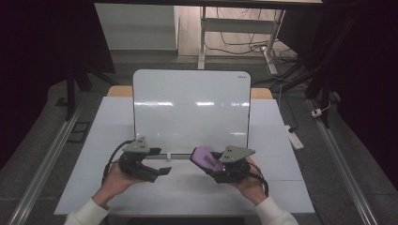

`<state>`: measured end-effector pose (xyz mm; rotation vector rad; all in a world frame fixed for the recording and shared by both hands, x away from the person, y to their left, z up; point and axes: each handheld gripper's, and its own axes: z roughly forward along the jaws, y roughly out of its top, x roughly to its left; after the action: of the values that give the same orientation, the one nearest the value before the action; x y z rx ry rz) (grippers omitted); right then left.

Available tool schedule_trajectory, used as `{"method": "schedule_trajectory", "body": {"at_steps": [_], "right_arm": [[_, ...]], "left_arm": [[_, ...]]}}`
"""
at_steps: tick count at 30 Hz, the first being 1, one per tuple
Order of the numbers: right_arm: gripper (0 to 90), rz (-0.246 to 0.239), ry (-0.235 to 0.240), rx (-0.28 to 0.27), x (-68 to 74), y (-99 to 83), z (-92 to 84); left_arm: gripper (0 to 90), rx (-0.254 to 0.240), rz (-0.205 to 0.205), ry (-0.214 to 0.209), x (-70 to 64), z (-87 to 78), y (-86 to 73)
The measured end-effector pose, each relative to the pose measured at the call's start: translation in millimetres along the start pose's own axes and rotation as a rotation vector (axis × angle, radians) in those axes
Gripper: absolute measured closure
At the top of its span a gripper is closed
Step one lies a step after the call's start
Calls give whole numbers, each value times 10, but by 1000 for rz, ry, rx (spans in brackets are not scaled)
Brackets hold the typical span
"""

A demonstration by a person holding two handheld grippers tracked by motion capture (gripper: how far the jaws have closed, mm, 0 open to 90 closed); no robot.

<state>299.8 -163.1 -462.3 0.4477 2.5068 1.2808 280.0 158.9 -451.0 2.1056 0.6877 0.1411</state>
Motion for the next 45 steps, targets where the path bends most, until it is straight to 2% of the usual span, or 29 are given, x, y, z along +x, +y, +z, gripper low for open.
{"method": "schedule_trajectory", "body": {"at_steps": [11,19,26,29,31,38,39,43,45], "right_arm": [[400,-72,118,36,90,19,126],[399,-102,159,47,128,27,158],[400,-122,208,51,153,35,166],[400,-127,233,51,160,39,177],[399,-124,244,52,160,42,182],[389,-111,236,40,161,39,177],[383,-109,229,35,162,39,175],[344,-92,154,11,164,40,153],[336,-100,109,6,175,39,131]], "left_arm": [[206,59,123,-113,-93,326,210],[227,86,153,-155,-125,419,236],[256,106,175,-208,-138,463,238],[286,119,188,-223,-161,488,238],[337,129,203,-219,-172,500,237],[386,111,189,-219,-169,473,238],[388,102,177,-213,-162,468,237],[393,74,115,-202,-109,457,234],[393,68,93,-185,-73,442,231]]}}
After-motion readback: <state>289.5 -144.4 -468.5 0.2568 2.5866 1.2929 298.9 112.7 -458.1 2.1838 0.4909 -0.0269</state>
